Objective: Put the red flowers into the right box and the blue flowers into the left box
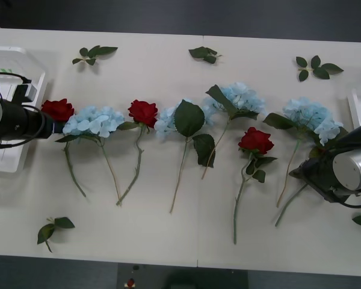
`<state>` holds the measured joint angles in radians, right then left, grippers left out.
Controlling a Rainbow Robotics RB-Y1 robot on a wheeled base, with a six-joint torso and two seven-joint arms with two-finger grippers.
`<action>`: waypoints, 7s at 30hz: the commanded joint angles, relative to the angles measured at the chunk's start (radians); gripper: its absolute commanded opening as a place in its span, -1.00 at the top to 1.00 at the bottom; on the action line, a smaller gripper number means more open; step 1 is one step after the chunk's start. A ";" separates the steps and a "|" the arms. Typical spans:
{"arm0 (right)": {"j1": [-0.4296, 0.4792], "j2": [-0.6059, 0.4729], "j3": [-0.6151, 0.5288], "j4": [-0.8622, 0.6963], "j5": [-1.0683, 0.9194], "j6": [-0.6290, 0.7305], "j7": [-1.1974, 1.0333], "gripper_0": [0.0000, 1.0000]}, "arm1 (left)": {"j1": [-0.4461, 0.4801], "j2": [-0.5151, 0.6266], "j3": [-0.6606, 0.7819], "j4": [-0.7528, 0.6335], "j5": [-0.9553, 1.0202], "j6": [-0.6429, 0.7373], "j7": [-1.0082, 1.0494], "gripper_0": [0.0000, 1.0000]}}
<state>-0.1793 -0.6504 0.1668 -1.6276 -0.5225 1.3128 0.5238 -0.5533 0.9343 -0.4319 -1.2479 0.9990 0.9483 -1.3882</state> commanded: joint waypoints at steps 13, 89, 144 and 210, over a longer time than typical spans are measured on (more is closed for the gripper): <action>-0.014 0.021 -0.013 0.022 -0.002 -0.021 0.050 -1.00 | -0.168 -0.080 -0.116 0.142 -0.072 -0.020 0.037 -1.00; -0.350 -0.357 -0.506 0.664 -0.051 -0.090 1.168 1.00 | -0.177 0.040 0.004 -0.124 0.105 0.153 0.161 1.00; -0.368 -0.298 -0.751 0.405 -0.551 0.404 1.691 -1.00 | -0.227 -0.761 -0.097 -0.633 -0.887 -0.141 1.341 1.00; -0.631 0.080 -0.501 0.405 -1.108 0.416 1.286 1.00 | -0.281 -0.839 -0.126 -0.528 -1.053 -0.299 1.431 1.00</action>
<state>-0.7641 -0.5726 -0.3407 -1.1961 -1.6347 1.7294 1.8484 -0.8186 0.0964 -0.5456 -1.7544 -0.0484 0.6599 0.0268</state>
